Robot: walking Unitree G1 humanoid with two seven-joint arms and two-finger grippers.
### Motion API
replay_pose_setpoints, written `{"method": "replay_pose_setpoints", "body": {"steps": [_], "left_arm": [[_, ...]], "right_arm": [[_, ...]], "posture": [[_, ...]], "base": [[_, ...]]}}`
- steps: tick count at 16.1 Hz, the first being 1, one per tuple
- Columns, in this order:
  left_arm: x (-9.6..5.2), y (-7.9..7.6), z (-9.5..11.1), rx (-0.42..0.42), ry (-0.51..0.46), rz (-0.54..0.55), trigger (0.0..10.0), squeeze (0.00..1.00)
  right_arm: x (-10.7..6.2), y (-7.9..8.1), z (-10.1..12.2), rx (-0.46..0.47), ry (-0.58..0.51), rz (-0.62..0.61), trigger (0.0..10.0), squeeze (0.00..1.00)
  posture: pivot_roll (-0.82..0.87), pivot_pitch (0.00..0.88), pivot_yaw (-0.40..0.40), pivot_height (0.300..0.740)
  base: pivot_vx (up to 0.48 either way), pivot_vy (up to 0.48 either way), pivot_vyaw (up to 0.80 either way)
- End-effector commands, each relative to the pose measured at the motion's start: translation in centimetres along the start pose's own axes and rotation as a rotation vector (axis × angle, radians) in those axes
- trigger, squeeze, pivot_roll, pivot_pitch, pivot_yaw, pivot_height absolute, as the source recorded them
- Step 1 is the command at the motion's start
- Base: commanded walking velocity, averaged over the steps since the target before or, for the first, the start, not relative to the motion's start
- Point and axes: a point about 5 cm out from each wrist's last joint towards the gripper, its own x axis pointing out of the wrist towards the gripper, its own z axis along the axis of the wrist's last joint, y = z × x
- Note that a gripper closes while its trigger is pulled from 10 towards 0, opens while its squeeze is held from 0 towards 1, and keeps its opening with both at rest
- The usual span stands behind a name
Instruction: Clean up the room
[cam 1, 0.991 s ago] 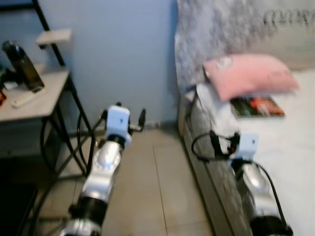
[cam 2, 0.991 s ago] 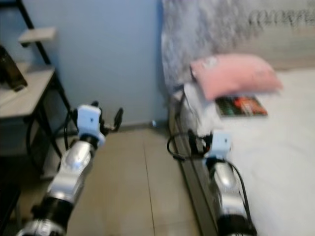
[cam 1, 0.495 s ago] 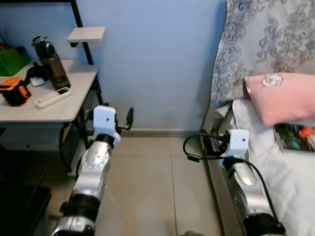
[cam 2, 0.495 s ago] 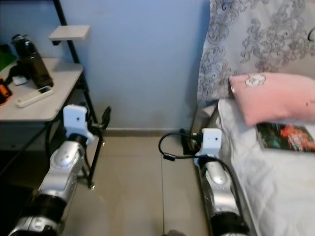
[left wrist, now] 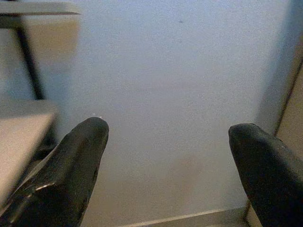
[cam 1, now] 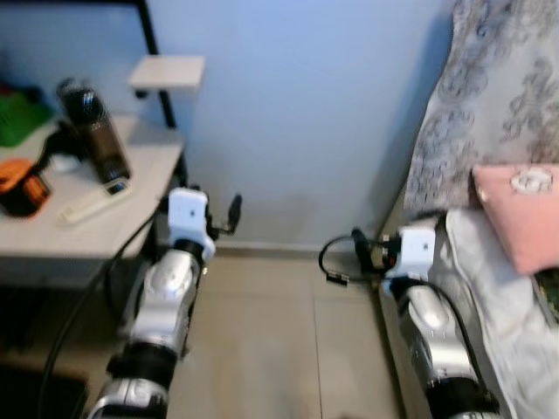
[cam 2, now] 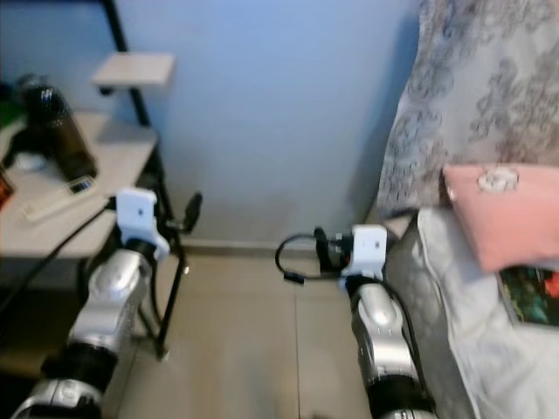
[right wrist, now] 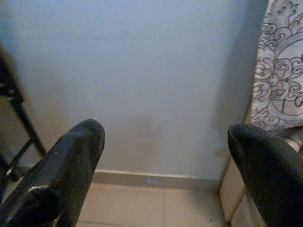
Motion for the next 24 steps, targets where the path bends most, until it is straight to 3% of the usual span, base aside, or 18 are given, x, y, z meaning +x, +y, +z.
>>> {"method": "replay_pose_setpoints", "body": {"steps": [1, 7, 10, 13, 16, 17, 19, 24], "left_arm": [[0.2, -0.9, 0.2, -0.004, -0.014, -0.037, 10.0, 0.0], [0.2, -0.2, 0.2, 0.007, -0.01, -0.026, 10.0, 0.0], [-0.7, -0.8, -0.2, 0.008, -0.008, -0.008, 10.0, 0.0], [-3.1, -2.1, 1.0, -0.009, -0.022, -0.041, 10.0, 0.0], [-5.1, -2.0, 2.1, -0.022, 0.003, -0.02, 10.0, 0.0], [-5.3, -2.1, 2.0, -0.006, 0.019, -0.023, 10.0, 0.0], [-6.8, -1.4, 1.0, 0.057, 0.155, 0.059, 10.0, 0.0], [-6.8, -1.6, 2.0, 0.05, 0.182, 0.037, 10.0, 0.0]], "right_arm": [[-0.1, -0.9, 0.2, -0.017, -0.002, -0.026, 10.0, 0.0], [-0.2, -0.7, -0.1, -0.004, -0.001, -0.025, 10.0, 0.0], [-0.6, -0.6, -0.3, 0.017, -0.004, -0.005, 10.0, 0.0], [-4.6, -0.3, -0.8, -0.031, 0.001, 0.041, 10.0, 0.0], [-7.7, -1.7, -1.5, -0.034, 0.042, 0.009, 10.0, 0.0], [-7.9, -1.8, -1.5, -0.031, 0.045, 0.004, 10.0, 0.0], [-7.6, -2.2, -1.0, -0.041, 0.048, -0.011, 10.0, 0.0], [-7.2, -1.4, -0.9, -0.003, 0.063, 0.0, 10.0, 0.0]], "posture": [[0.08, 0.0, 0.011, 0.74], [0.08, 0.0, 0.015, 0.74], [0.1, 0.0, 0.006, 0.74], [0.12, 0.0, -0.021, 0.74], [0.13, 0.0, -0.023, 0.74], [0.13, 0.0, -0.025, 0.74], [0.12, 0.0, -0.014, 0.74], [0.13, 0.0, -0.015, 0.74]], "base": [[0.48, 0.0, 0.0], [0.48, 0.0, -0.33], [0.48, 0.0, 0.0], [0.48, 0.0, 0.0], [0.48, 0.0, 0.0], [0.0, 0.0, 0.0], [0.0, 0.0, 0.0], [0.0, 0.0, 0.0]]}}
